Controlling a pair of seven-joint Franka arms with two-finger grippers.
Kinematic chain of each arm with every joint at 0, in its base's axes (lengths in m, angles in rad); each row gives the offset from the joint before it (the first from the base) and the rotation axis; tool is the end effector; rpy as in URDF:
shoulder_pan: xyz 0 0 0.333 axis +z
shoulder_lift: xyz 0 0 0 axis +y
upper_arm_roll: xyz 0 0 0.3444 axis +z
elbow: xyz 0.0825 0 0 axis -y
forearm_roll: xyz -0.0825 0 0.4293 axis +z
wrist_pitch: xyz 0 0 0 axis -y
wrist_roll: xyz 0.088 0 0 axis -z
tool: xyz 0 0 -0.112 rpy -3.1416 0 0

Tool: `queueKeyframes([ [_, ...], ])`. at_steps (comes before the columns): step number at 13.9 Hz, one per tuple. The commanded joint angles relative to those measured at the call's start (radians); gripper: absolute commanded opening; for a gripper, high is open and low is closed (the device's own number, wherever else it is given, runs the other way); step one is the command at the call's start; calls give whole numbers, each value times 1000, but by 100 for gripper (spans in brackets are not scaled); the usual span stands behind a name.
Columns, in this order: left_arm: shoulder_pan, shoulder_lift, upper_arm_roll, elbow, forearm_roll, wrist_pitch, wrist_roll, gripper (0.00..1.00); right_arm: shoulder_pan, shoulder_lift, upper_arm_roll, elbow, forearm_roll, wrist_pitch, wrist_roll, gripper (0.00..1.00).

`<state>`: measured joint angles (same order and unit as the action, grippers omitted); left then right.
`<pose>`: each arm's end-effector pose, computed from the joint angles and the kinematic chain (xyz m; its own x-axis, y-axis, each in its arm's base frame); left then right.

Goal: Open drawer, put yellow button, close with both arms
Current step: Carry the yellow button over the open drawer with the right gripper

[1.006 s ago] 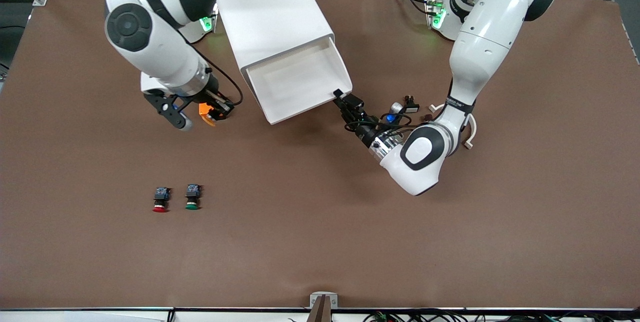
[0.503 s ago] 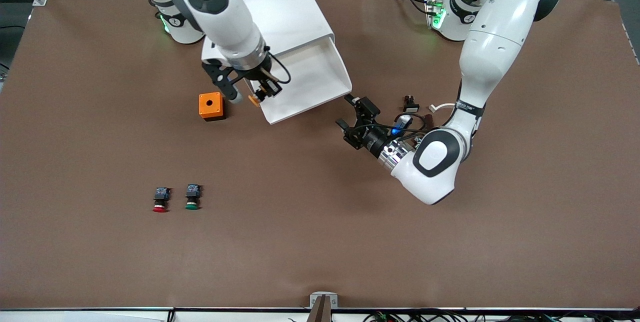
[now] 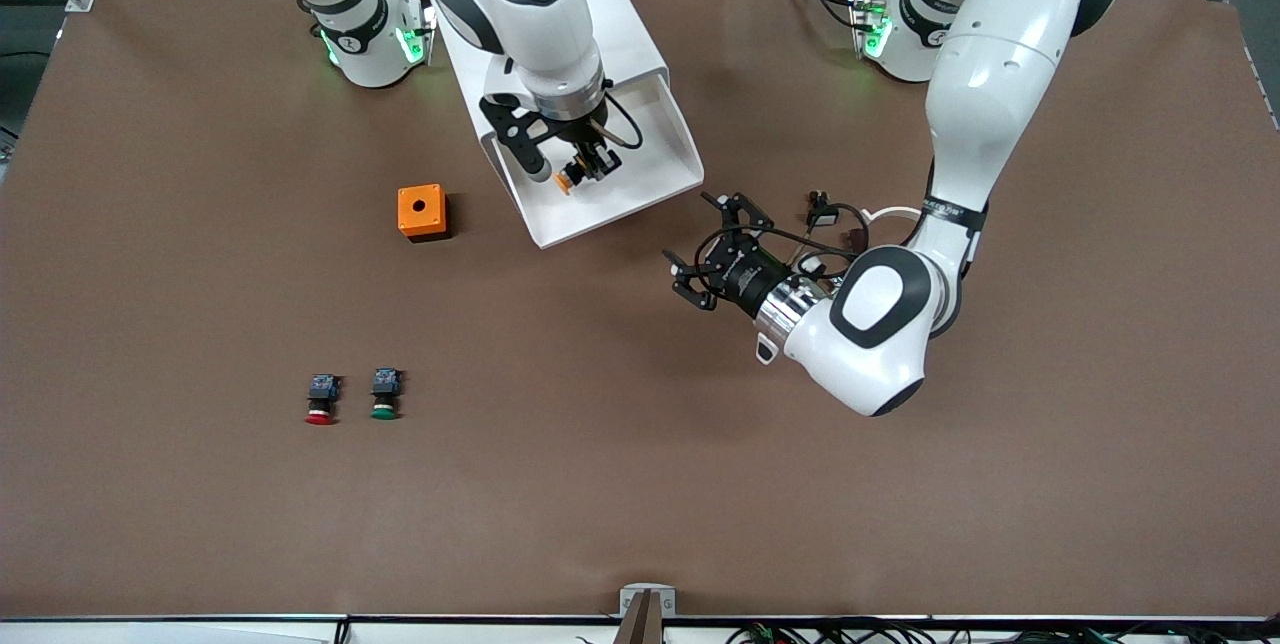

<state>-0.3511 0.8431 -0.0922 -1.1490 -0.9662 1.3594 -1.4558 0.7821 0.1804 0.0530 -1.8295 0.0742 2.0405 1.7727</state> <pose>0.6580 -0.4044 0.3172 -0.0202 0.5418 -0.8403 0.6976 -0.5944 -0.4001 0.4395 0.4898 0.4403 0.5629 -0.8225 -0.0809 -0.8258 -0.5638 -0.0134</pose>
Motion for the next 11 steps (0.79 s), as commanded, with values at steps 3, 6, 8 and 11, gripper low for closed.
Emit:
queueKeyframes([
  [3,-69,-133,14,-17,265,177,199,99,63,22,-12,27,-27,27,126,0],
  [6,-117,-168,11,-20,436,272,229,99,92,37,-13,44,-46,26,171,0],
  [8,-130,-174,5,-21,536,331,229,99,112,65,-12,62,-59,27,209,0],
  [11,-172,-194,2,-34,656,400,229,99,121,114,-12,108,-67,24,243,1],
])
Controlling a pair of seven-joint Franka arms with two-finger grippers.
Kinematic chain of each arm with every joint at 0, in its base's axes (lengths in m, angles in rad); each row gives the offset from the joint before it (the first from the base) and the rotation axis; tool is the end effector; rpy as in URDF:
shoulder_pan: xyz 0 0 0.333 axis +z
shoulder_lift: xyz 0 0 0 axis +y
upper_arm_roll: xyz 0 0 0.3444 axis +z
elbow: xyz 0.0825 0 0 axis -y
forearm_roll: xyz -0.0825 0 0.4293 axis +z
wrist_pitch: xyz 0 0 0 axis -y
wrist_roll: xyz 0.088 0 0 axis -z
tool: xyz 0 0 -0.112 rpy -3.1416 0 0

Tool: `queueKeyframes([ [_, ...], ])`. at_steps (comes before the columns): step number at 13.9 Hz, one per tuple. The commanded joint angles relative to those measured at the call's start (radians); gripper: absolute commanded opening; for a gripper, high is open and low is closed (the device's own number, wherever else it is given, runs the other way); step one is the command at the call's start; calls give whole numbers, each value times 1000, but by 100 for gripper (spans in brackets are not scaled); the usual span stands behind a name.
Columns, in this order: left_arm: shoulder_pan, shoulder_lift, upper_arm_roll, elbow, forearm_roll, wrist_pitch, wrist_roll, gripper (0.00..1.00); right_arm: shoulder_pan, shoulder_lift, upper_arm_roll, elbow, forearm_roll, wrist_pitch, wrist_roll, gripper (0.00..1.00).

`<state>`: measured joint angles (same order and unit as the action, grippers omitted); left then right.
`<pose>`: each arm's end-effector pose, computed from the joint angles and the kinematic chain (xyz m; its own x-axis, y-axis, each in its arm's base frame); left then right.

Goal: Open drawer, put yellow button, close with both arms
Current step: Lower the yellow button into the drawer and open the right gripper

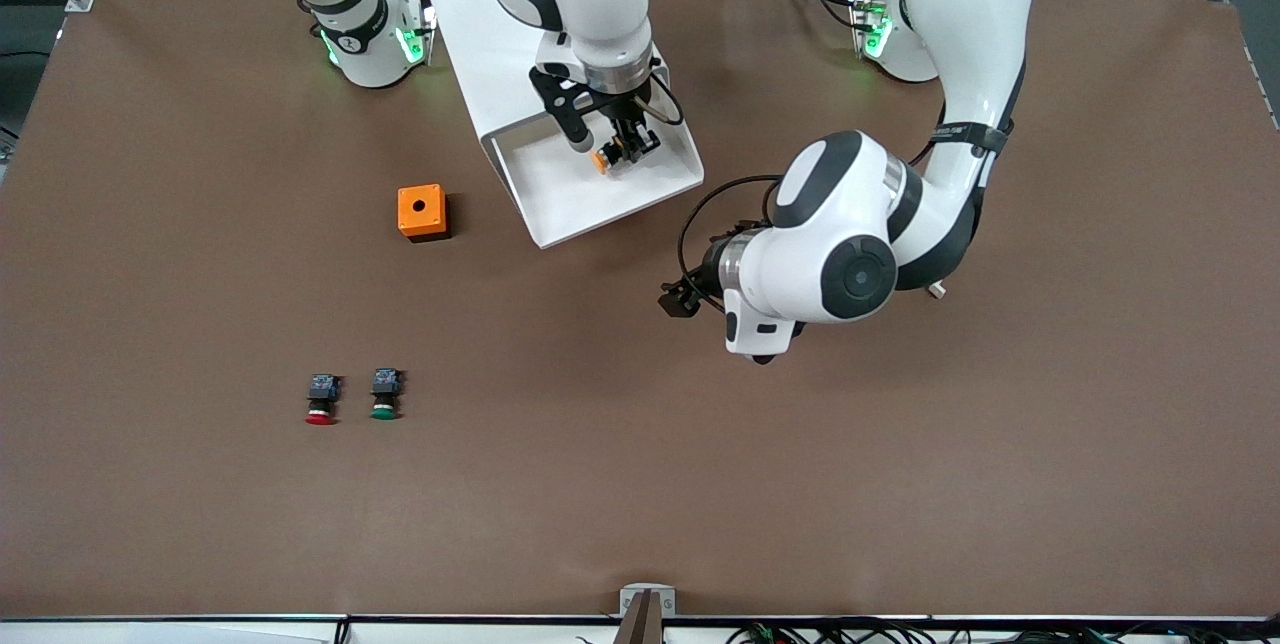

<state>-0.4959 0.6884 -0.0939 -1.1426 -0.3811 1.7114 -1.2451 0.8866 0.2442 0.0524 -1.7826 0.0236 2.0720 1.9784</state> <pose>0.6519 -0.4549 0.4047 0.6607 0.6125 -0.4340 0.6832 -0.7302 0.0096 0.4012 0.5466 0.4246 0.4957 -0.8671 -0.0490 -0.8685 -0.4949 -0.0281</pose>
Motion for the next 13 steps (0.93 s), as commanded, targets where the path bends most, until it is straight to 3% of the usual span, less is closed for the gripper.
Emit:
queueKeyframes([
  [1,-39,-41,2,-42,103,60,16,99,25,66,-11,77,-17,-10,49,10],
  [2,-50,-41,2,-48,135,74,15,99,26,70,-11,81,-16,-10,51,46],
  [3,-58,-41,2,-54,161,86,7,99,26,70,-11,83,-16,-10,51,96],
  [4,-61,-41,2,-54,172,88,4,99,25,72,-11,88,-17,-10,40,100],
  [7,-72,-36,2,-55,212,108,4,99,0,70,-14,143,-10,-56,-65,100],
  [13,-102,-46,3,-83,226,129,0,99,-154,47,-23,317,-11,-412,-655,100],
])
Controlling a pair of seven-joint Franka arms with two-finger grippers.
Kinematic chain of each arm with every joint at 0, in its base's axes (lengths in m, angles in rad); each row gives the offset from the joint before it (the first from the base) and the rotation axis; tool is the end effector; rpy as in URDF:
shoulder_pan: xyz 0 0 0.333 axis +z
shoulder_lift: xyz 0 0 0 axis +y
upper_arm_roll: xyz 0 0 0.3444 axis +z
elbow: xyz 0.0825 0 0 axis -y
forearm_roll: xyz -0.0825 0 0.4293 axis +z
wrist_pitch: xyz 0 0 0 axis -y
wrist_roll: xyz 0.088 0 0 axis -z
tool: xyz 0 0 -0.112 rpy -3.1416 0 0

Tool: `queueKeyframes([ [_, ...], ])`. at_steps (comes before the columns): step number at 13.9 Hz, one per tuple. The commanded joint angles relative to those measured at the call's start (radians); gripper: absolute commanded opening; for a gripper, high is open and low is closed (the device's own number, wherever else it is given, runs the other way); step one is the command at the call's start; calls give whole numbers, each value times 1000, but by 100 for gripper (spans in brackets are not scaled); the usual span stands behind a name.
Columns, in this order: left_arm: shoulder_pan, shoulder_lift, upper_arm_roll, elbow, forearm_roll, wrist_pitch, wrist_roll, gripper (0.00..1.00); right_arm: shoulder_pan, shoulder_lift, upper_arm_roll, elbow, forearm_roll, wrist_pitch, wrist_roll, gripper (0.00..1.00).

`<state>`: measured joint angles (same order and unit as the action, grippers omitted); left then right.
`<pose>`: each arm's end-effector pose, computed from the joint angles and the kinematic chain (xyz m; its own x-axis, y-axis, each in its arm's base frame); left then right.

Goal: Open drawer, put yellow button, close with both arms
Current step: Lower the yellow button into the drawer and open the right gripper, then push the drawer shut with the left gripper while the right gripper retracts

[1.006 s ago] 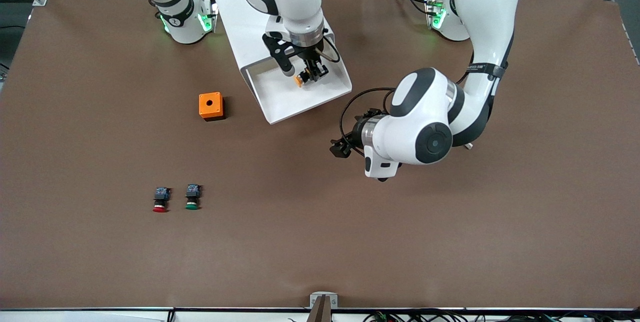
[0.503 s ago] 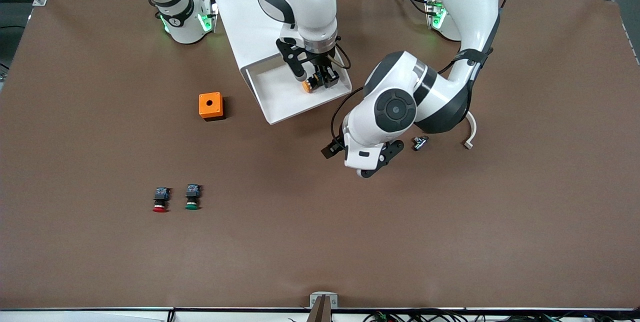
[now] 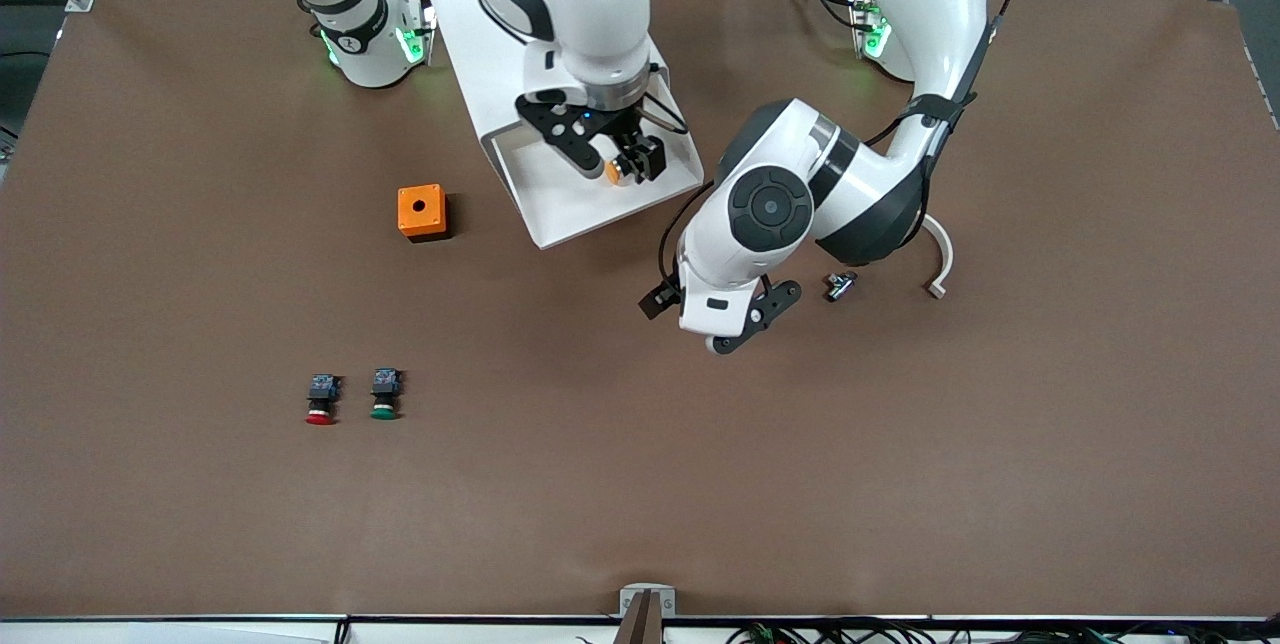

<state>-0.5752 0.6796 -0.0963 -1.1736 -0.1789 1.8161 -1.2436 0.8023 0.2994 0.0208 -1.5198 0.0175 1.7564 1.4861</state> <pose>0.6297 -0.4935 0.3974 0.7834 0.5770 -0.2312 0.5994 -0.7997 0.0351 0.4743 0.5115 0.4949 0.7845 -0.6195 -0.0283 -0.6172 -0.7845 0.0606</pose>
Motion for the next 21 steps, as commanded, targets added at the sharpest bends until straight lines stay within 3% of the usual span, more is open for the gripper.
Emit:
queueKeyframes([
  [1,-26,-38,6,-58,38,26,-2,99,-112,-23,8,65,-5,-145,-256,100],
  [3,-58,-49,3,-89,104,67,-3,99,-214,-63,8,64,-5,-189,-460,100],
  [6,-87,-83,-3,-153,113,123,-2,99,-339,-104,8,52,-5,-229,-715,100],
  [13,-156,-89,-3,-185,113,135,1,99,-656,-135,8,52,-8,-268,-1263,100],
  [18,-186,-95,-13,-187,110,121,-8,99,-787,-161,8,56,-11,-319,-1423,100],
  [21,-190,-103,-32,-198,101,120,-26,99,-801,-158,8,58,-11,-315,-1423,100],
])
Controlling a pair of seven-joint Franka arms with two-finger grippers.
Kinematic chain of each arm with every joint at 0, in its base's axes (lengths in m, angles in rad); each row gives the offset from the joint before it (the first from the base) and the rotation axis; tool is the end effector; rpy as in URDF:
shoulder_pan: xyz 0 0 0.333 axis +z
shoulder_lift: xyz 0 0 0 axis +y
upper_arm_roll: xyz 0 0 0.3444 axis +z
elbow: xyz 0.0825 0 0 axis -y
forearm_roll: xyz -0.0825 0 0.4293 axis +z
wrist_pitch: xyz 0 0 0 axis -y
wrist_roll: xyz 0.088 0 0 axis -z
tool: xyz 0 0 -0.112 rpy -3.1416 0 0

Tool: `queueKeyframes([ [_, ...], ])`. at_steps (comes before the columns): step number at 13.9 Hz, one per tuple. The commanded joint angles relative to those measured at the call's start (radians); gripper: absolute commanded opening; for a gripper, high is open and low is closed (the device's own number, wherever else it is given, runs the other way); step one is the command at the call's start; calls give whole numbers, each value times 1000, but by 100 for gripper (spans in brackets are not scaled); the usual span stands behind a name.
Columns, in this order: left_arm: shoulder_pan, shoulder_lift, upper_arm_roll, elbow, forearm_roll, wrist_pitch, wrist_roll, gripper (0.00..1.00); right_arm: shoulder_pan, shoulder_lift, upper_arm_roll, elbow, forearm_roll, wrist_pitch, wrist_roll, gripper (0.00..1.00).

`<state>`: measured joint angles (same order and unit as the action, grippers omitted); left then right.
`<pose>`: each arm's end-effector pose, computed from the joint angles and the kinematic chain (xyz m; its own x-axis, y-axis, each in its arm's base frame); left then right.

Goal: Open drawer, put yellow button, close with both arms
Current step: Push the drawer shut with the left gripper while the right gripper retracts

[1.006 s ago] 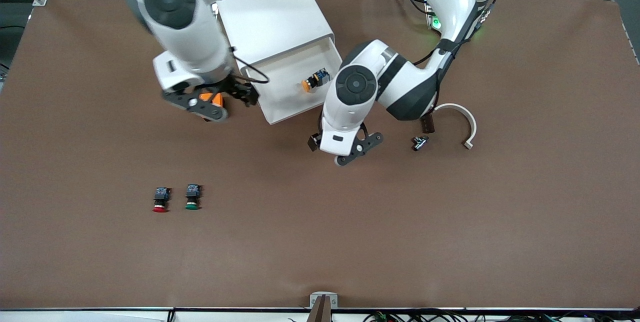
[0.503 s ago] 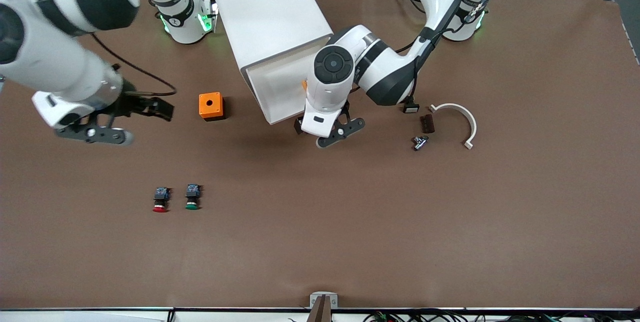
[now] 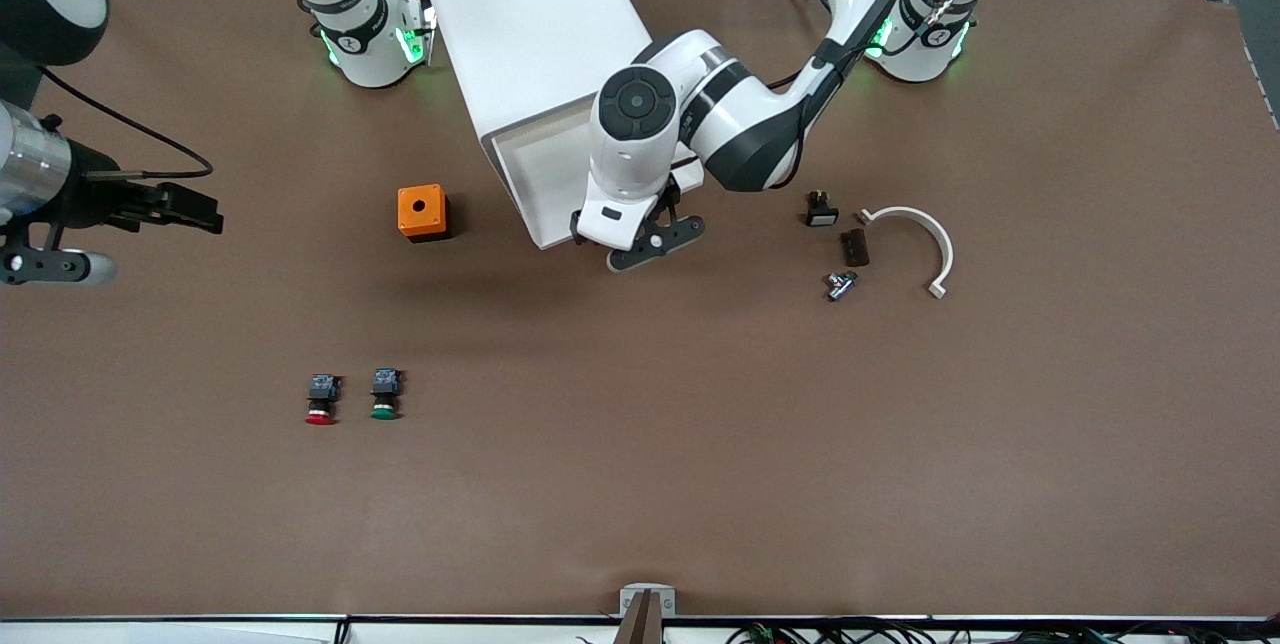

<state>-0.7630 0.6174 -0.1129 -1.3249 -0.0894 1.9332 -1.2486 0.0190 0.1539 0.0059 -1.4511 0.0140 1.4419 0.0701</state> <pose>0.5113 -0.5938 0.3773 0.9027 0.4058 -0.1434 0.4147 -0.9092 0.0379 0.6346 0.0172 0.6037 0.9857 -0.0436 -0.1630 -0.0448 -0.9990 -0.0035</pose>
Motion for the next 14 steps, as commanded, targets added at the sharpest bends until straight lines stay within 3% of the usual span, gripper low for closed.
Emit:
queueKeyframes([
  [1,-1,-39,-24,-49,10,-5,-29,99,-19,-8,22,-11,-8,5,-7,100],
  [5,-1,-38,-56,-63,4,-25,-70,99,-17,-4,23,-8,-11,17,-9,100],
  [9,-2,-33,-63,-71,-107,-25,-89,99,-13,-4,25,8,-49,5,-1,100],
  [14,-2,-27,-83,-88,-196,-25,-89,99,-17,-8,23,28,-31,-47,5,100],
])
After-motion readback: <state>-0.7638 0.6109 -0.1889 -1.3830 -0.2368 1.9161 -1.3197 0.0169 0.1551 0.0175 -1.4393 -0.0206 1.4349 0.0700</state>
